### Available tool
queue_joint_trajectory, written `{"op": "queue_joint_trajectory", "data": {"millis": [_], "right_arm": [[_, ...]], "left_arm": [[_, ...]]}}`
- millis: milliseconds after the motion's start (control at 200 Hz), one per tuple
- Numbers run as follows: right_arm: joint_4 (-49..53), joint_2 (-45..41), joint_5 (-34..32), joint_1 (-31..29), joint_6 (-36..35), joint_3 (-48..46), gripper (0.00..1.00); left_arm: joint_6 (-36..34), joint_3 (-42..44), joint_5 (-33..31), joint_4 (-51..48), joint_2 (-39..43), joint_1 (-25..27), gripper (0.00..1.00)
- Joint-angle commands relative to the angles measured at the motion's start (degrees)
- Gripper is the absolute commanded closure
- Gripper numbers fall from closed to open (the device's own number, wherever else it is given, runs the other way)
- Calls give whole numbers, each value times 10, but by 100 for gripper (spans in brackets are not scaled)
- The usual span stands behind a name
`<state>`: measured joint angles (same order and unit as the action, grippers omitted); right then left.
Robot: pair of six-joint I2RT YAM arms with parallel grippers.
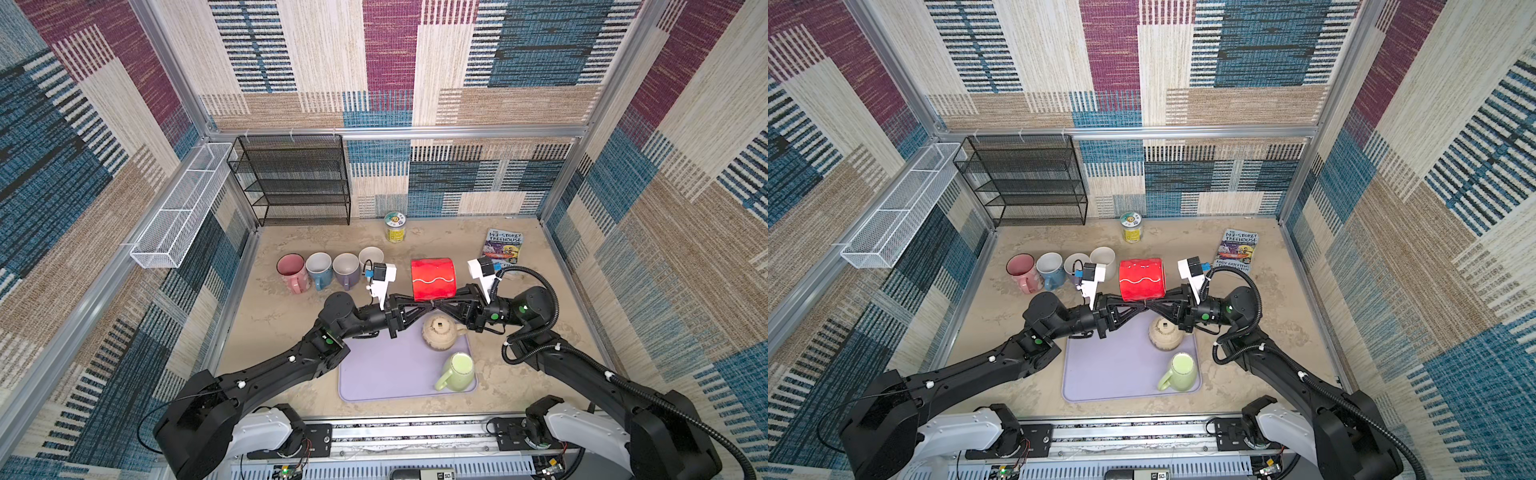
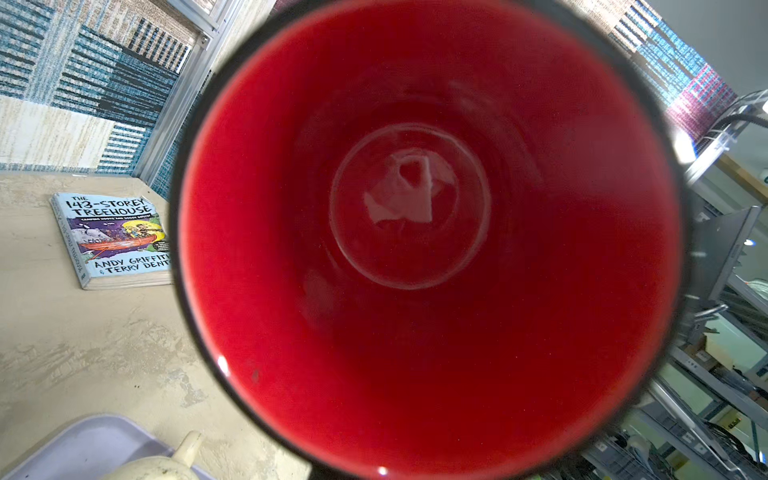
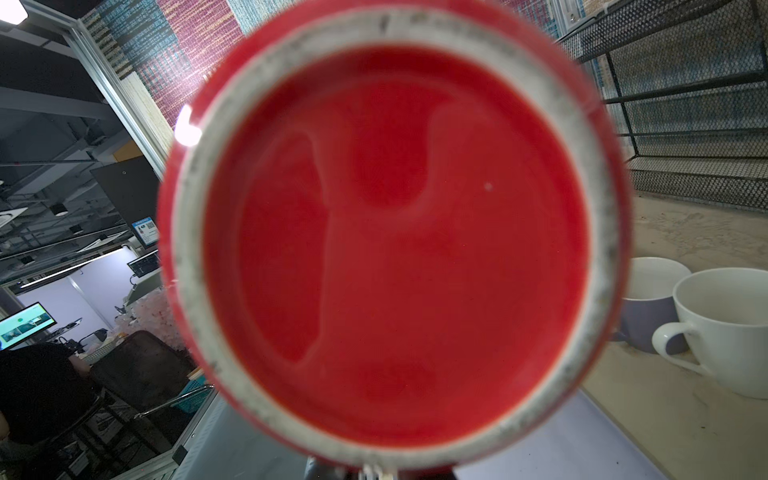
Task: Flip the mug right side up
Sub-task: 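Move the left gripper to the red mug's open rim while the right holds it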
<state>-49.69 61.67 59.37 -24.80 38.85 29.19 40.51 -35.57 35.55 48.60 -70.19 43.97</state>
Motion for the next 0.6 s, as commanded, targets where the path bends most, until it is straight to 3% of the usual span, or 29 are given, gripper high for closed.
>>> {"op": "queue_joint_trajectory", "data": {"millis": [0,125,511,596], "right_arm": [[25,0,-3,-4,-28,3,100],[39,0,-8,-4,-36,4,100],[73,1,-22,-4,-56,4,56],[79,2,-26,-4,-60,3,50]], "left_arm": [[-3,-4,6,15,2,8,100],[-9,6,-10,9,10,9,100],[-13,38,-63,13,31,9,100],[-8,47,-71,21,29,9,100]]}}
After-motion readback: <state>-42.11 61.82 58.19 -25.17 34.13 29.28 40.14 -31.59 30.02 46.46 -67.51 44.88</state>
